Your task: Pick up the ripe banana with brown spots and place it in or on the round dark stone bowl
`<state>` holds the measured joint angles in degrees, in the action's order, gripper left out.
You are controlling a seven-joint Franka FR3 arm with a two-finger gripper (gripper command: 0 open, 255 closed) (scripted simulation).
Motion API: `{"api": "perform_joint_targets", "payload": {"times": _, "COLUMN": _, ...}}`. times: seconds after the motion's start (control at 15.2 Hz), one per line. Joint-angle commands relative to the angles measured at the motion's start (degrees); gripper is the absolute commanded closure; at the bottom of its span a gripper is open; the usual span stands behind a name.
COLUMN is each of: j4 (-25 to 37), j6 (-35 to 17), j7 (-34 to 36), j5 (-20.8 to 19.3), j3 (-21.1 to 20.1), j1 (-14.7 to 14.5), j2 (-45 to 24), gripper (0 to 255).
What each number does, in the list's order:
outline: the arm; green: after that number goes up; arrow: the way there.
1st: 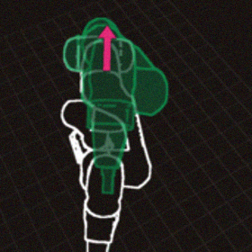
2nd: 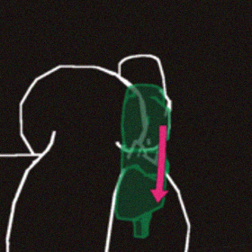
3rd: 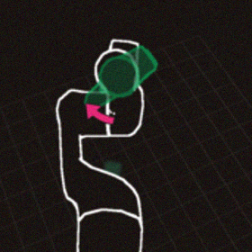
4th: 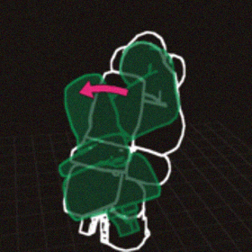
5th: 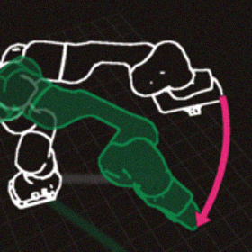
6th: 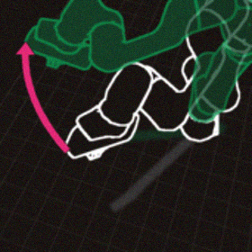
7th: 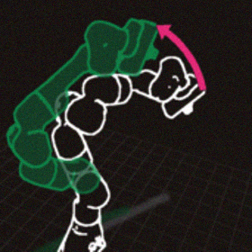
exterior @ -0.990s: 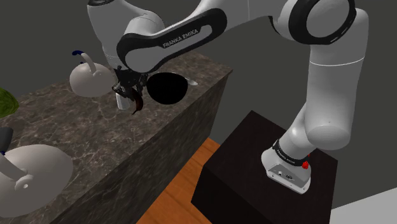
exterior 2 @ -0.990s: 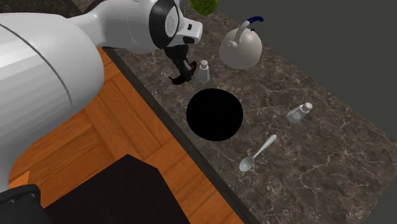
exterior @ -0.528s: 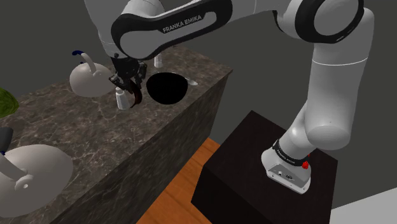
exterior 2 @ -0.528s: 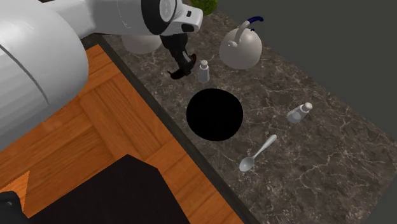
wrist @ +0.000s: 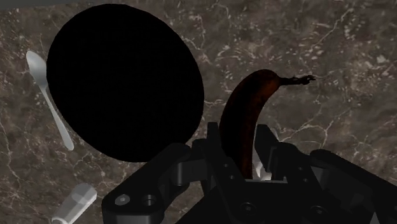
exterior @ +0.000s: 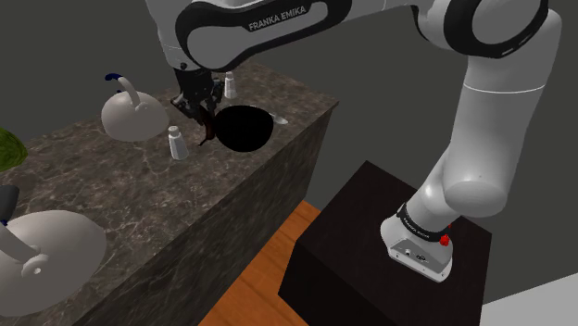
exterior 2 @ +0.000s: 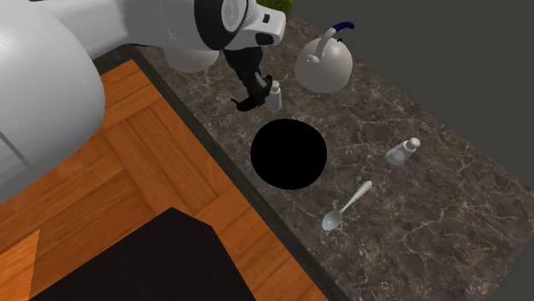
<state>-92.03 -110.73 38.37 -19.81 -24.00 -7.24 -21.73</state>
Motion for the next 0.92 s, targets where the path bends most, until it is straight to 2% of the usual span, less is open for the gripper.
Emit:
{"api": "perform_joint_targets", "payload": {"times": 0.0, "j4": -3.53, "j6": -1.5, "j7": -2.86, "j5": 1.15, "j3": 0.43, "j1": 2.71, "j2": 2.87, "gripper": 255}}
{"api": "perform_joint_targets", "payload": {"times": 0.66, "j4": -14.23, "j6": -7.47, "j7": -16.48, "j5": 4.98, "j3": 4.36, "j1": 12.77, "j2": 11.01, "gripper": 255}}
{"api": "perform_joint_targets", "payload": {"times": 0.86, "j4": -15.56, "j6": -9.48, "j7": -15.86, "j5": 4.41, "j3": 4.51, "j1": 12.7, "j2": 10.22, "gripper": 255}}
